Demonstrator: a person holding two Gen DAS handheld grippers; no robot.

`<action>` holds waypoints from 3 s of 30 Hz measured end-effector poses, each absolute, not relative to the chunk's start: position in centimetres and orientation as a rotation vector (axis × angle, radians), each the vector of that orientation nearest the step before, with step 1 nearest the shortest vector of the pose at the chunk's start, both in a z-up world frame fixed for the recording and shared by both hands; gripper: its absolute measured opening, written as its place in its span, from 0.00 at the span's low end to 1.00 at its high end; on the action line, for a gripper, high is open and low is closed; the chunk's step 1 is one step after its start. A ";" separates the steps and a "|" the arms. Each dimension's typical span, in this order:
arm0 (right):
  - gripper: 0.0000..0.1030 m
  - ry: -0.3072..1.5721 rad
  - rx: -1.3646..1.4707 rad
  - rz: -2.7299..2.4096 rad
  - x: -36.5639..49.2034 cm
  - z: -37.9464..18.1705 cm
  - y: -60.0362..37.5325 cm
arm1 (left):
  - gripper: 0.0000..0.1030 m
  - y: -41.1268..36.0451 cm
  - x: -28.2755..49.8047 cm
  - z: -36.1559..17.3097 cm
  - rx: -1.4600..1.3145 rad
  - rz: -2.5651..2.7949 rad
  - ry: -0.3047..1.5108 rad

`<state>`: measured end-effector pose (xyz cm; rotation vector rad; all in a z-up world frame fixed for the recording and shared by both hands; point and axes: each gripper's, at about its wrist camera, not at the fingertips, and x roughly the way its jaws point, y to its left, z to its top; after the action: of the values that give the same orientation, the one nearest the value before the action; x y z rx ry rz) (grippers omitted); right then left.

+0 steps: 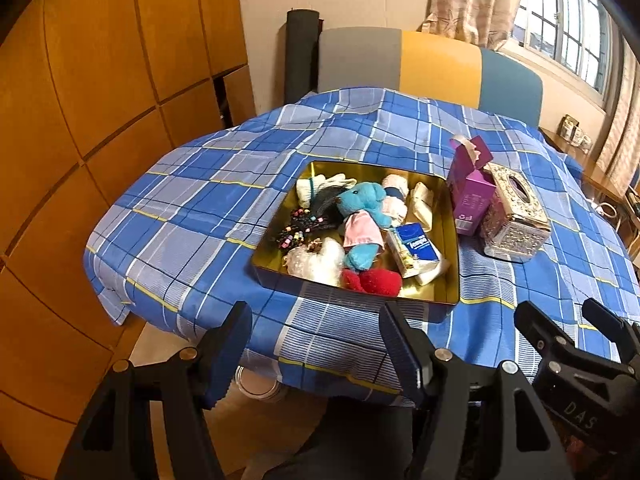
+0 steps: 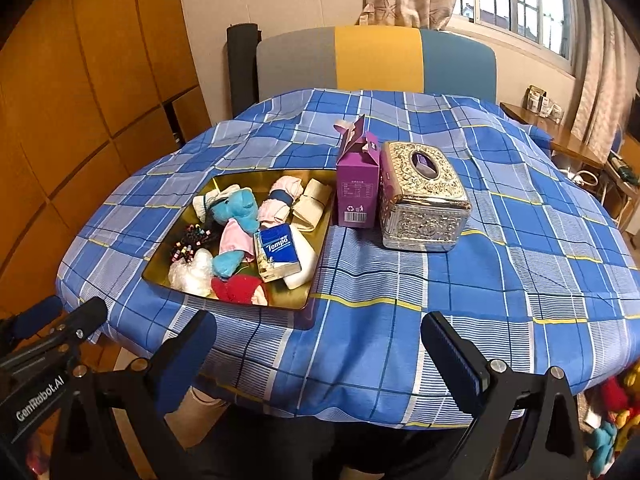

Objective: Organize soft objects

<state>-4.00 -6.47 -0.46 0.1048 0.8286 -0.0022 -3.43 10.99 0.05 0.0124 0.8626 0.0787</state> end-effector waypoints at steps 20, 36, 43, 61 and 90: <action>1.00 0.825 0.113 -0.004 -4.2 -0.4 -6.1 | 0.65 10.7 -4.0 0.3 0.026 0.077 0.860; 1.00 0.826 0.110 -0.002 -4.2 -0.5 -5.9 | 0.65 10.5 -4.3 0.5 0.029 0.057 0.861; 1.00 0.822 0.109 -0.006 -4.2 -0.4 -5.9 | 0.65 10.4 -4.5 0.6 0.034 0.055 0.854; 1.00 0.829 0.111 -0.014 -4.1 -0.4 -6.0 | 0.64 10.4 -4.5 0.6 0.036 0.052 0.858; 1.00 0.842 0.125 -0.045 -3.6 -1.1 -6.6 | 0.38 11.9 -2.8 -1.1 -0.047 0.044 0.917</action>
<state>-3.58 -6.56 -1.14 0.1248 0.8422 -0.0452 -2.77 11.95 -1.13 -0.0474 0.9166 0.0444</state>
